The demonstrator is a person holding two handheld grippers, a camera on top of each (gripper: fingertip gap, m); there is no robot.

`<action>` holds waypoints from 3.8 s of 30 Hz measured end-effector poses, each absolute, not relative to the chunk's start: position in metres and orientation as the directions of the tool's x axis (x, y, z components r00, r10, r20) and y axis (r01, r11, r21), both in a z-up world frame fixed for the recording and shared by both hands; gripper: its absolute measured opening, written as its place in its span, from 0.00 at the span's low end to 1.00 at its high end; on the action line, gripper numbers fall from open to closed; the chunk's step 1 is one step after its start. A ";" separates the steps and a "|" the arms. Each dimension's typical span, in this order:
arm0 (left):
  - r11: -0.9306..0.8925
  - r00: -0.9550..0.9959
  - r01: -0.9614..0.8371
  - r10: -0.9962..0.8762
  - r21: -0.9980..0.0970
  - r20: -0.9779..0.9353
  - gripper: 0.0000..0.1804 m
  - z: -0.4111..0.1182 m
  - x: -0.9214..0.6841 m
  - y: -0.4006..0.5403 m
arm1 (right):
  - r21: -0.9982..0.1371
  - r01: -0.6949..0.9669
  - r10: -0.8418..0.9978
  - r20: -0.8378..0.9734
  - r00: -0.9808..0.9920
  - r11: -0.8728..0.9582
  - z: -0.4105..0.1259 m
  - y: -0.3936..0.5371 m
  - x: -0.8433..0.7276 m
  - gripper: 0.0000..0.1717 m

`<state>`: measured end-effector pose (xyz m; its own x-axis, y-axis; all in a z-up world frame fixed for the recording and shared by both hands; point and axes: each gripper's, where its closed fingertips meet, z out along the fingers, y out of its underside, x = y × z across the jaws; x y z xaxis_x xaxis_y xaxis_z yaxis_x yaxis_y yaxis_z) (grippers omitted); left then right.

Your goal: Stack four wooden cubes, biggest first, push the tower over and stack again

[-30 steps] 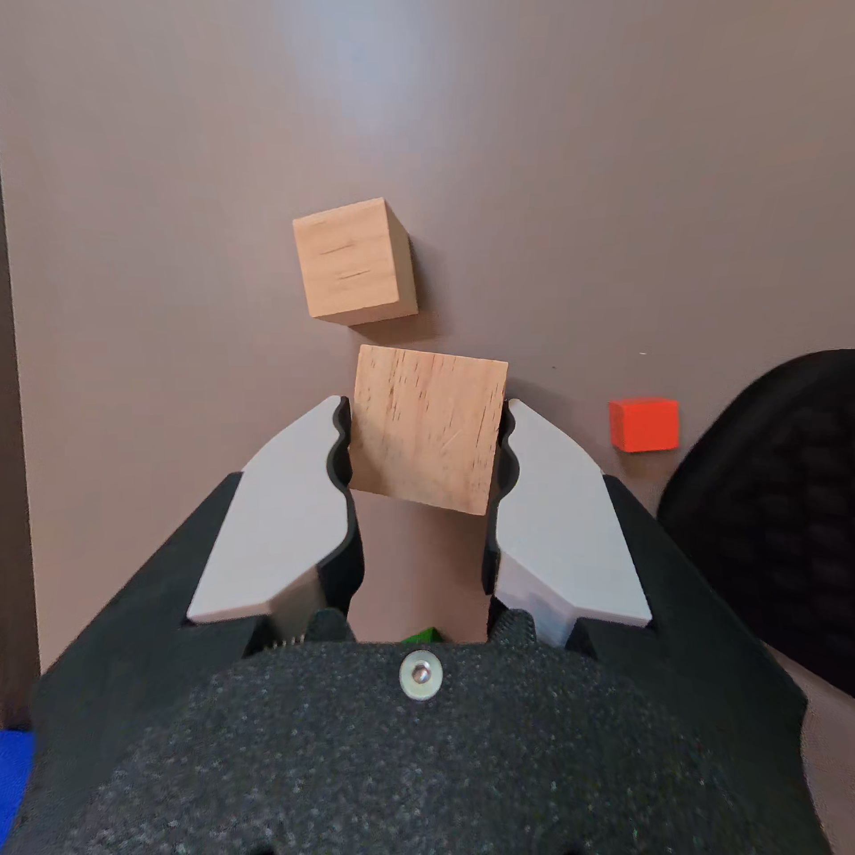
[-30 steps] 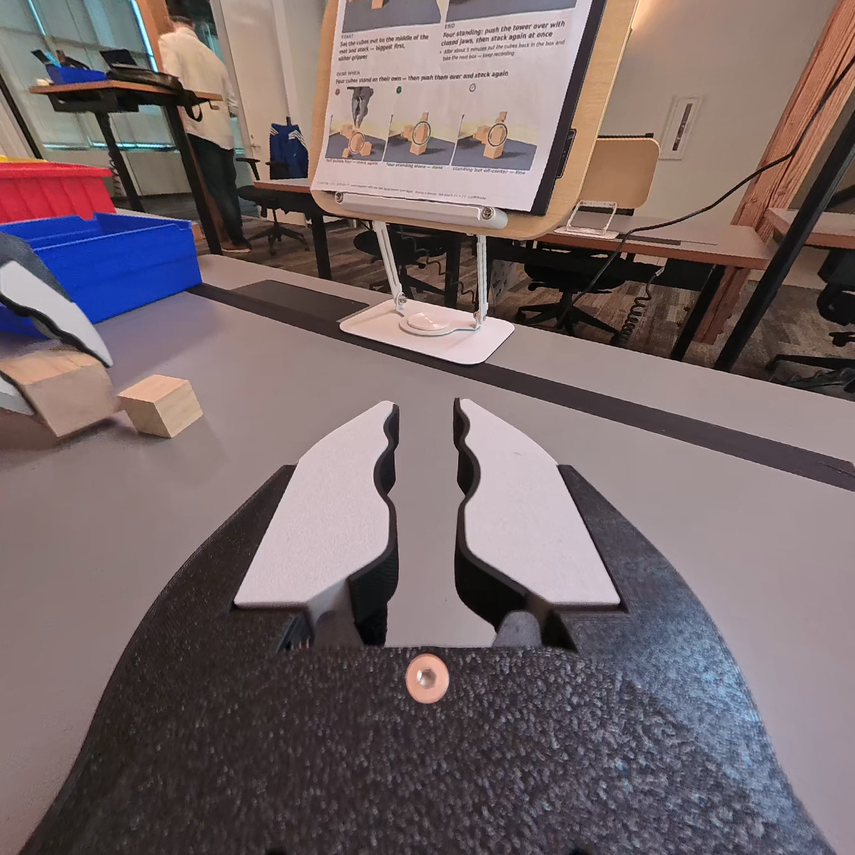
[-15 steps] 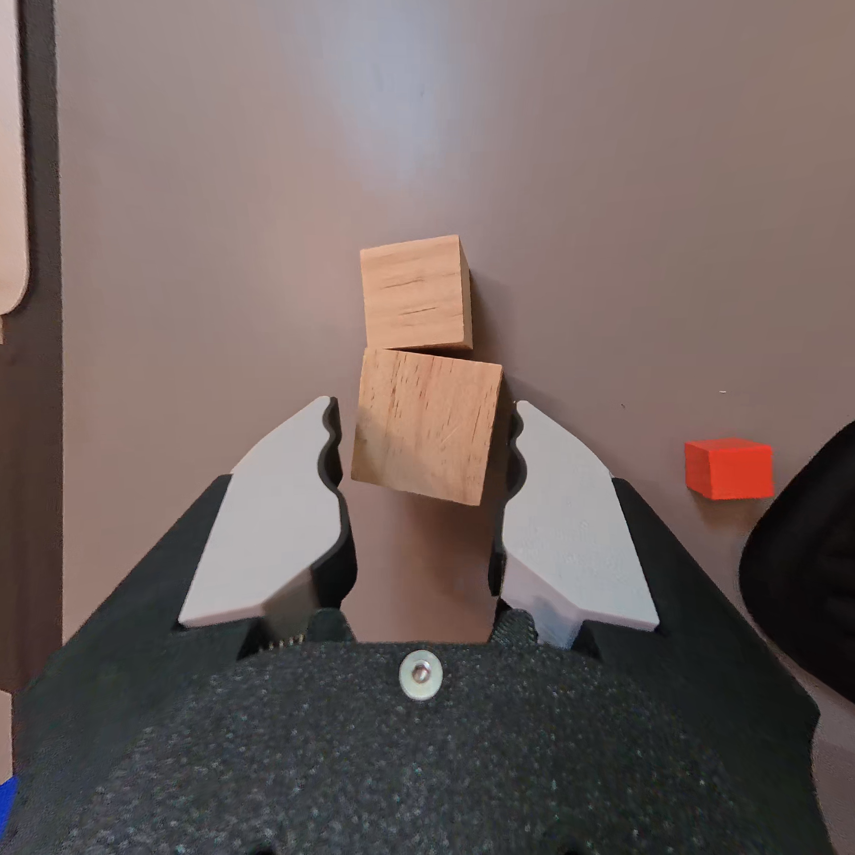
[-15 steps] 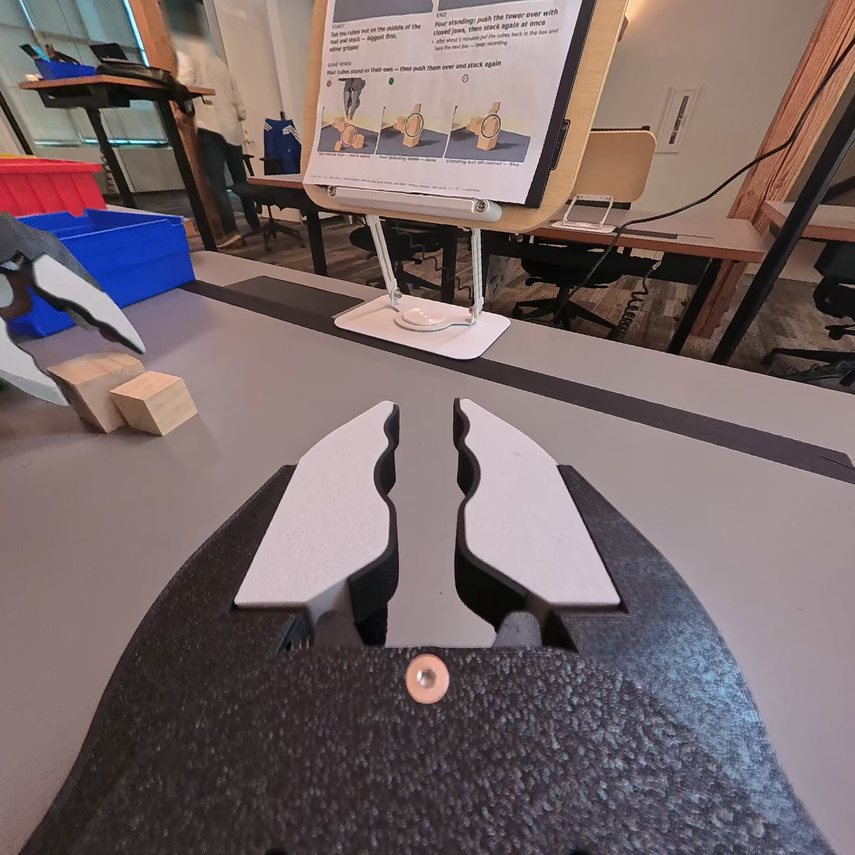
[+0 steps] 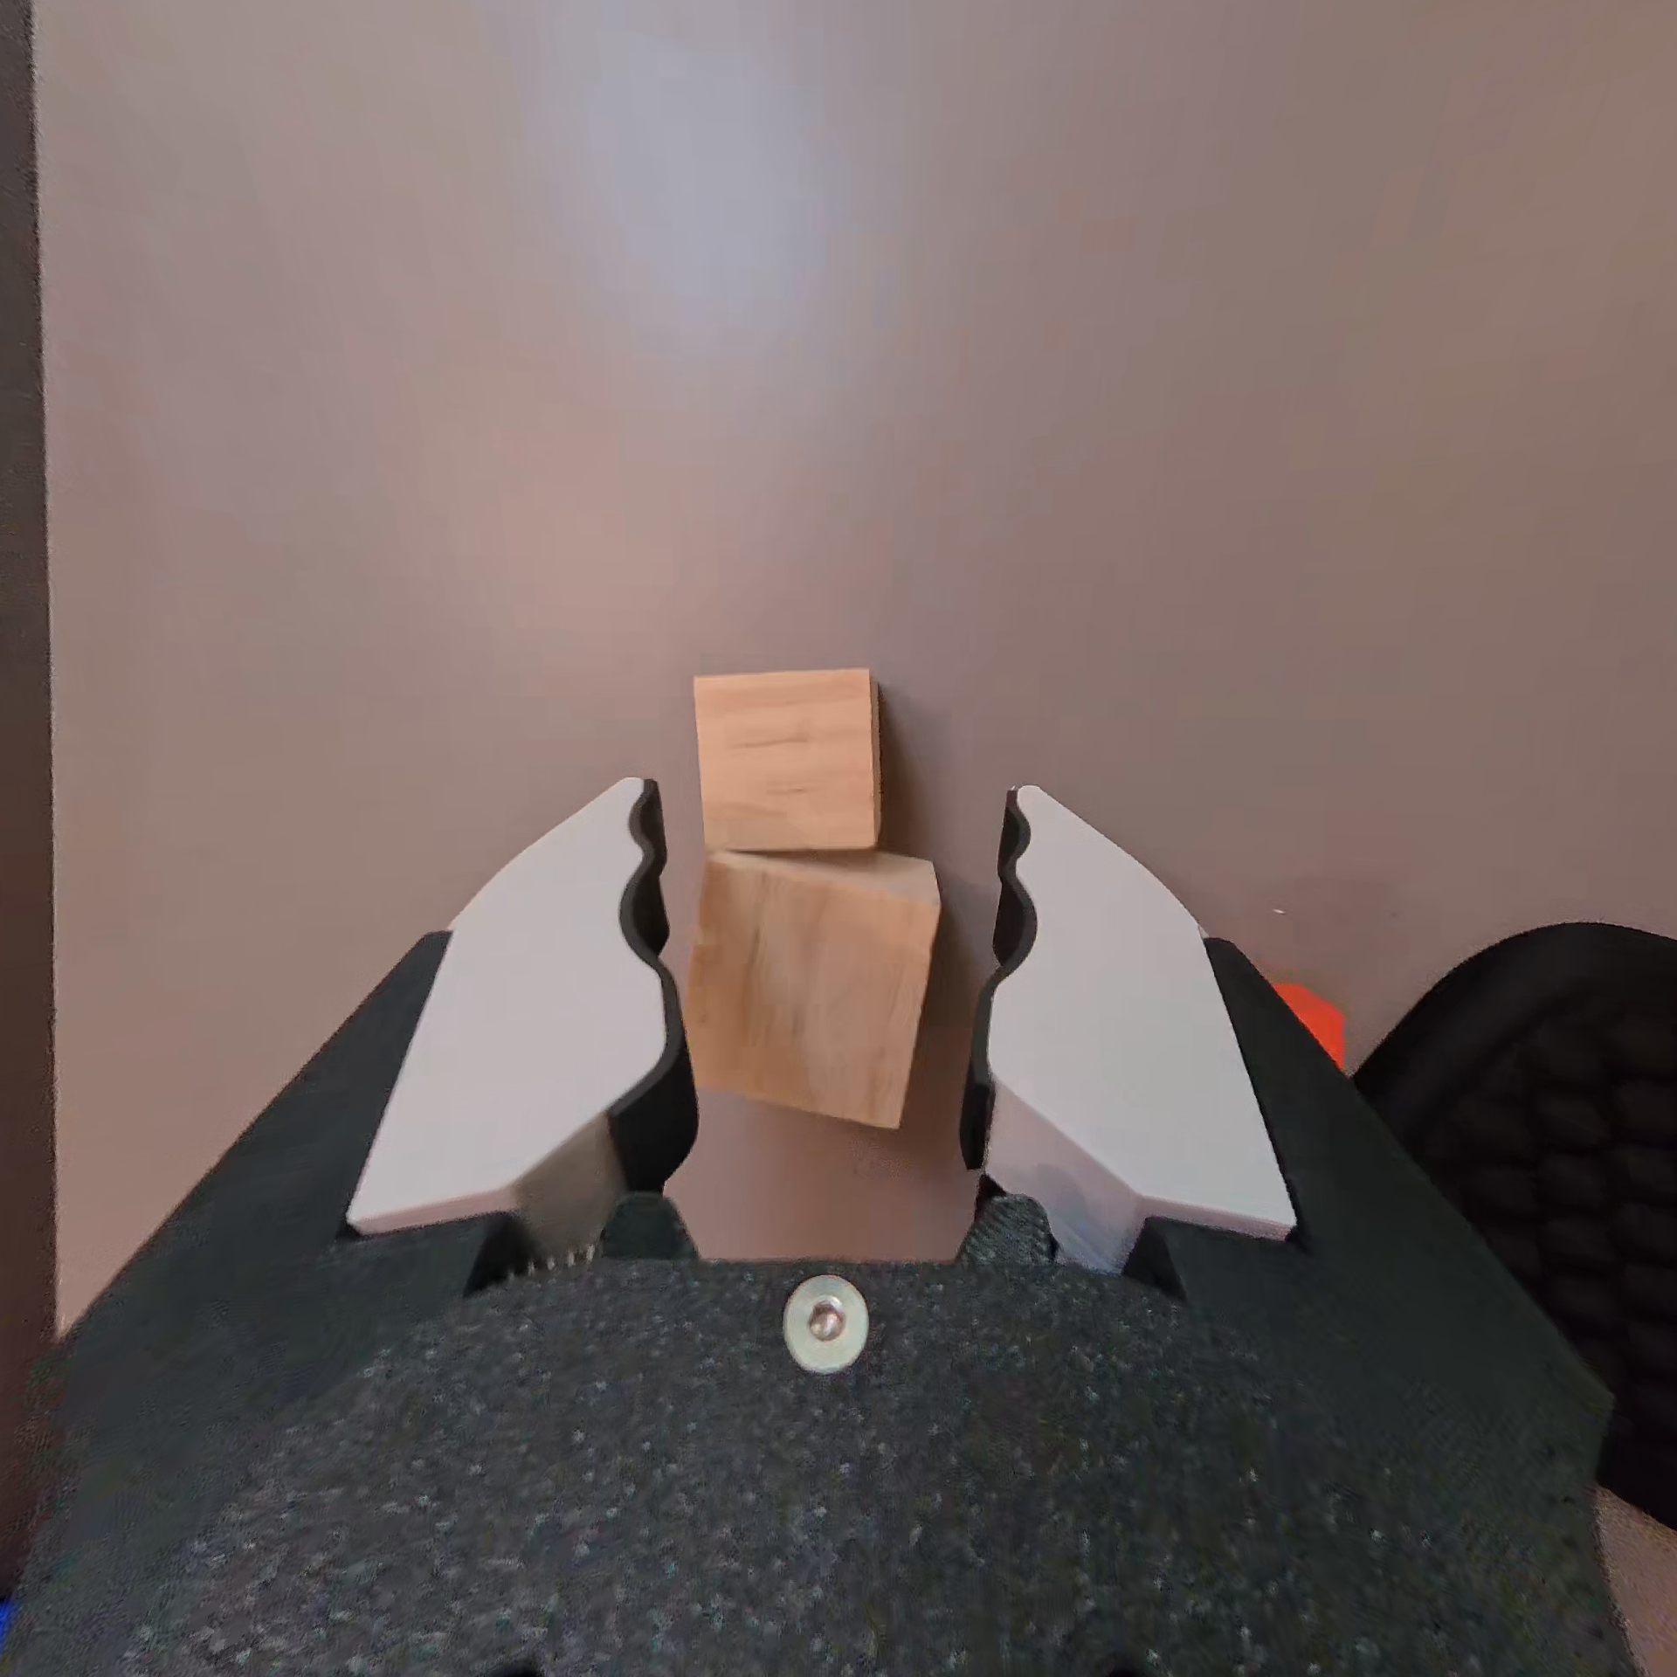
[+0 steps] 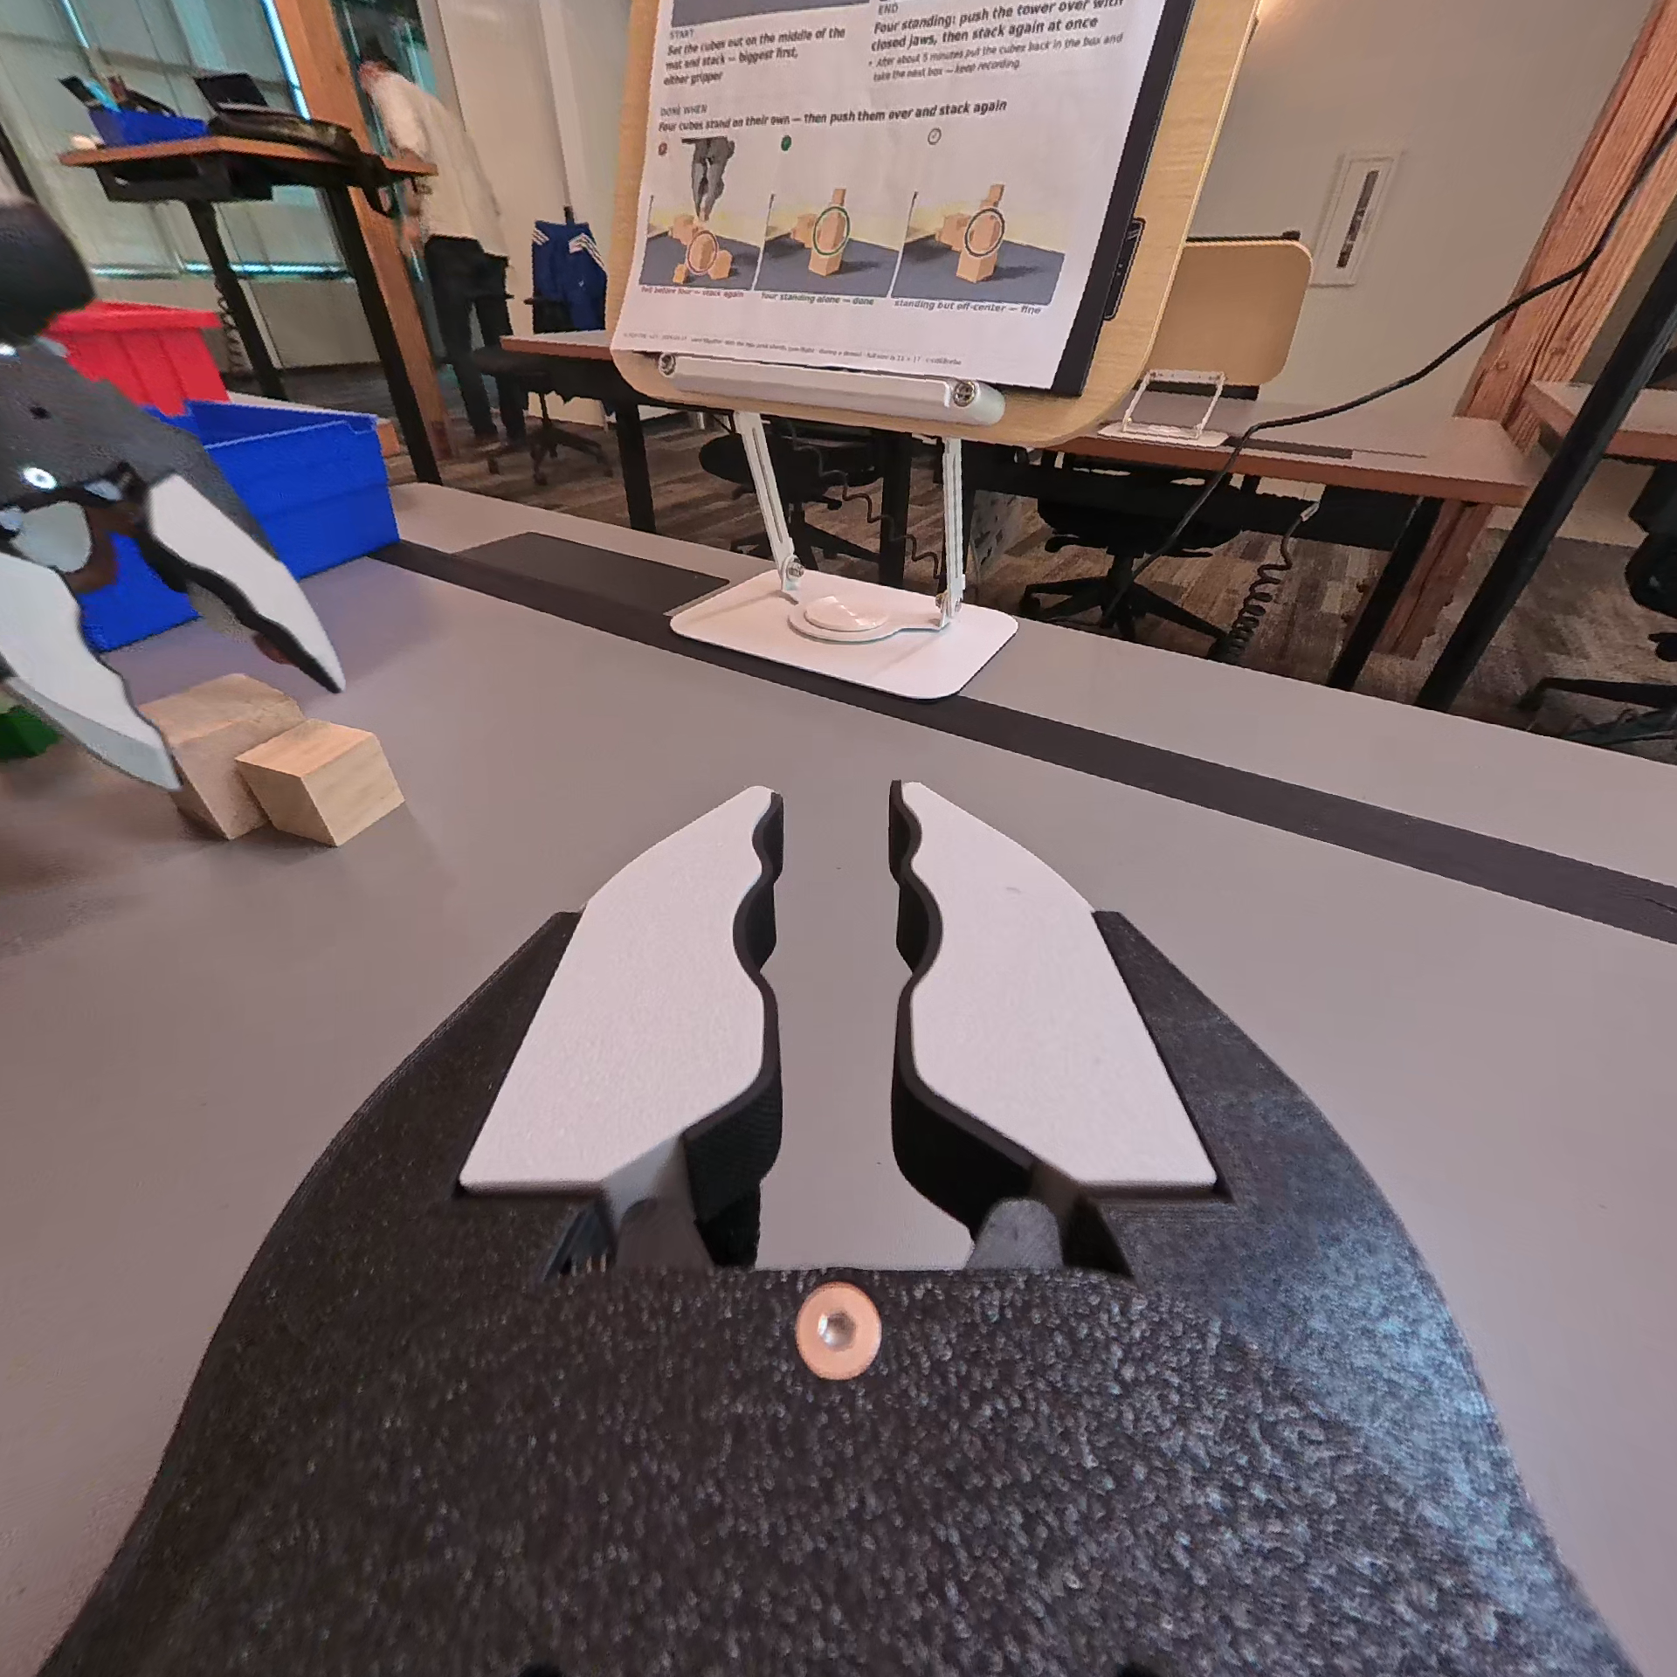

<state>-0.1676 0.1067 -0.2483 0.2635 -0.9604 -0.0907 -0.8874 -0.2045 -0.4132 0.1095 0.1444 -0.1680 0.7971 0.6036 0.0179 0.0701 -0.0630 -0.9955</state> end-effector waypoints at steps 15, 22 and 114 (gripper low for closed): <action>-0.081 0.119 -0.974 -0.978 -0.210 -0.174 0.23 -0.244 -0.155 0.124 | -0.997 0.047 0.611 0.003 0.792 -0.057 -0.162 0.142 0.112 0.13; -0.085 0.120 -0.966 -0.984 -0.245 -0.133 0.23 -0.190 -0.186 0.111 | -0.997 0.054 0.617 0.005 0.787 -0.060 -0.163 0.142 0.109 0.13; -0.421 0.652 -0.580 -0.753 -0.698 -0.087 0.15 -0.249 -0.331 0.059 | -0.993 0.054 0.628 -0.022 0.778 -0.101 -0.174 0.144 0.104 0.13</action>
